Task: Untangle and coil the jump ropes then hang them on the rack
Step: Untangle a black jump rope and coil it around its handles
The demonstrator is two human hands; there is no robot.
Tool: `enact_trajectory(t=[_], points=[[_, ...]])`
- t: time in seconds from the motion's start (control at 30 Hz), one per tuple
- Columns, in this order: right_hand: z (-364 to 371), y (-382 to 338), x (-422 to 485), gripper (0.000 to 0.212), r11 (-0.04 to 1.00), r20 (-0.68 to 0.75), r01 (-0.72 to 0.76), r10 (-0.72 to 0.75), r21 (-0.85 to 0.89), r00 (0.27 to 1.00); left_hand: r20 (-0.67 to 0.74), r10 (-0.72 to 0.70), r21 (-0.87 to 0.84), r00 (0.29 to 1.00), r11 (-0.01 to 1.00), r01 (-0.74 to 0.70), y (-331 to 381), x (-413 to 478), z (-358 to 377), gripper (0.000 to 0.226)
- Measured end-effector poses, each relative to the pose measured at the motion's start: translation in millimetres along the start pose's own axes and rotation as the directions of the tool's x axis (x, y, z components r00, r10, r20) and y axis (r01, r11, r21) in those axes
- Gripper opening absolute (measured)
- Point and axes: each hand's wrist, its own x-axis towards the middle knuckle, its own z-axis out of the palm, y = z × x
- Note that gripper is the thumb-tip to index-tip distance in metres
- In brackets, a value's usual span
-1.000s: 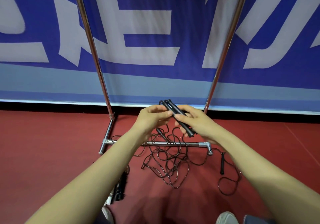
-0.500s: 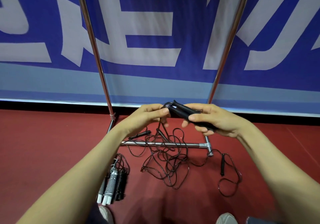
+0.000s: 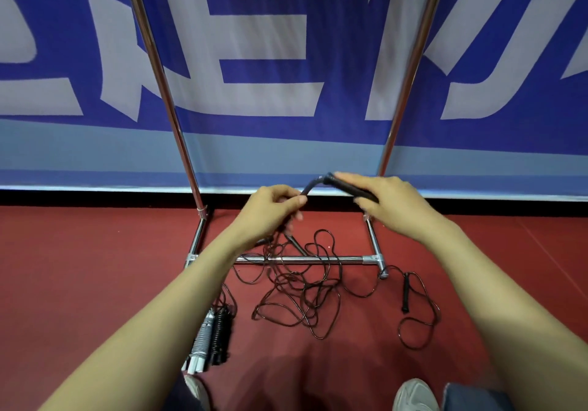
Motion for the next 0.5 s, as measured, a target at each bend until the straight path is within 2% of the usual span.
enact_trajectory(t=[0.03,0.07,0.13,0.2,0.23,0.3,0.33,0.37,0.43,0.5], points=[[3,0,2,0.061,0.999,-0.089,-0.043,0.040,-0.028,0.995,0.059,-0.038,-0.144,0.998,0.988,0.046,3,-1,7,0.020],[7,2,5,0.061,0.995,-0.159,-0.091,0.095,0.034,0.983,0.120,-0.050,-0.242,0.992,0.967,0.078,6,-2,13,0.024],[15,2,10,0.060,0.934,-0.205,-0.123,0.200,0.336,0.958,0.209,-0.016,-0.317,0.978,0.945,0.083,11,-5,23,0.031],[22,-2,15,0.059,0.776,-0.211,-0.058,0.241,0.629,0.947,0.255,0.042,-0.258,0.966,0.966,0.026,11,-8,28,0.043],[24,-8,16,0.059,0.654,-0.203,-0.021,0.266,0.756,0.943,0.261,0.066,-0.197,0.963,0.980,-0.014,9,-9,30,0.050],[28,-21,19,0.057,0.373,-0.142,0.009,0.330,0.928,0.933,0.204,0.119,-0.129,0.972,0.987,-0.094,5,-9,33,0.057],[30,-26,21,0.054,0.269,-0.117,0.017,0.358,0.963,0.926,0.140,0.147,-0.149,0.979,0.981,-0.126,4,-9,35,0.056],[33,-31,22,0.052,0.200,-0.104,0.028,0.380,0.979,0.919,0.068,0.165,-0.189,0.984,0.970,-0.150,3,-10,37,0.051],[37,-36,27,0.049,0.127,-0.098,0.049,0.418,0.991,0.903,-0.045,0.193,-0.233,0.980,0.952,-0.198,5,-14,42,0.038],[41,-42,30,0.044,0.069,-0.087,0.063,0.451,0.996,0.888,-0.095,0.234,-0.181,0.968,0.952,-0.248,6,-18,48,0.031]])
